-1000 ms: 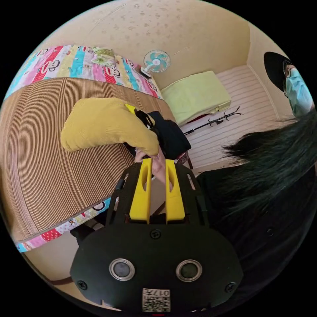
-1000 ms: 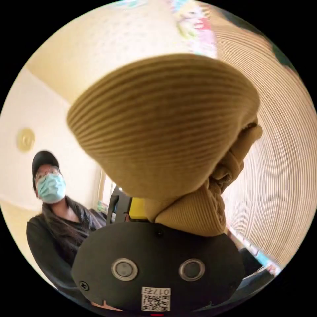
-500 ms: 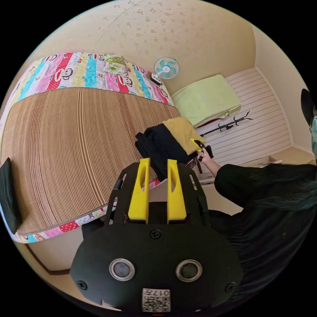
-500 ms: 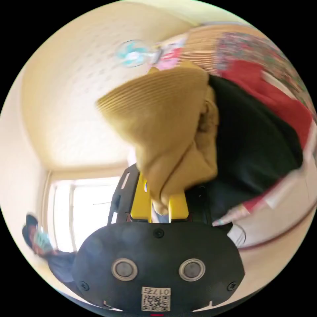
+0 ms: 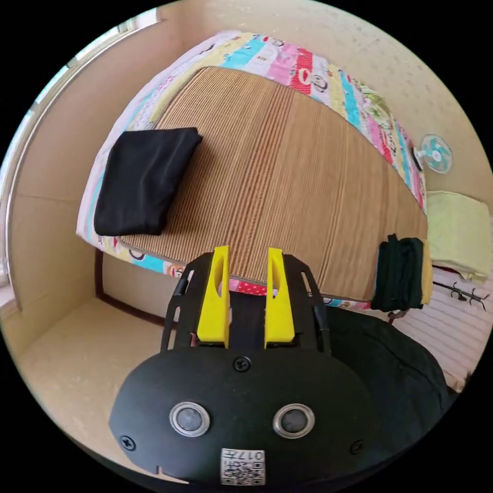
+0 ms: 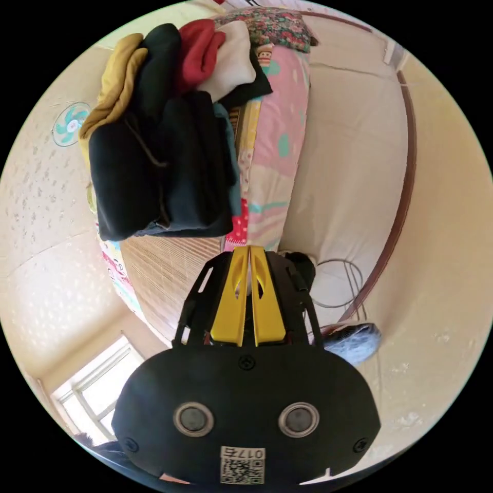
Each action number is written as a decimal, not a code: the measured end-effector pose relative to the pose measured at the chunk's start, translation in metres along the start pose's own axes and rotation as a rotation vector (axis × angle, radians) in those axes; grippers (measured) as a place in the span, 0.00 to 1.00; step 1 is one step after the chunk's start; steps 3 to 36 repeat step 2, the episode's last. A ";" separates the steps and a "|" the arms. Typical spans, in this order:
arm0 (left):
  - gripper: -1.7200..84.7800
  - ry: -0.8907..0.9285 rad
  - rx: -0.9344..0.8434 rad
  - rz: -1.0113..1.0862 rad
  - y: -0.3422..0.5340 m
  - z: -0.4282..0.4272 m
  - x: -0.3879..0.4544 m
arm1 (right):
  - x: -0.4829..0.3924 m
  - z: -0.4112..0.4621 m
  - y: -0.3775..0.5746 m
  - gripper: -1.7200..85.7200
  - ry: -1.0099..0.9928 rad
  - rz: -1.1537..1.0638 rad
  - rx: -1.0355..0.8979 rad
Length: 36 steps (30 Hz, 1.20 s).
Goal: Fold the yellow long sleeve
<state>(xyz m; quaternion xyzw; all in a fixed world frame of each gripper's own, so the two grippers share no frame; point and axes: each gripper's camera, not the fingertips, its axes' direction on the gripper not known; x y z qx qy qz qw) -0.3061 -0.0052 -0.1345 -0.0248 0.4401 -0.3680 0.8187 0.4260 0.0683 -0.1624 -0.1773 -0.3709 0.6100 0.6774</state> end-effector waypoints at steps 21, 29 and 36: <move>0.15 0.005 -0.030 -0.094 -0.018 0.007 -0.046 | -0.012 0.023 0.022 0.02 -0.089 0.020 -0.032; 0.15 0.005 -0.030 -0.094 -0.018 0.007 -0.046 | -0.012 0.023 0.022 0.02 -0.089 0.020 -0.032; 0.15 0.005 -0.030 -0.094 -0.018 0.007 -0.046 | -0.012 0.023 0.022 0.02 -0.089 0.020 -0.032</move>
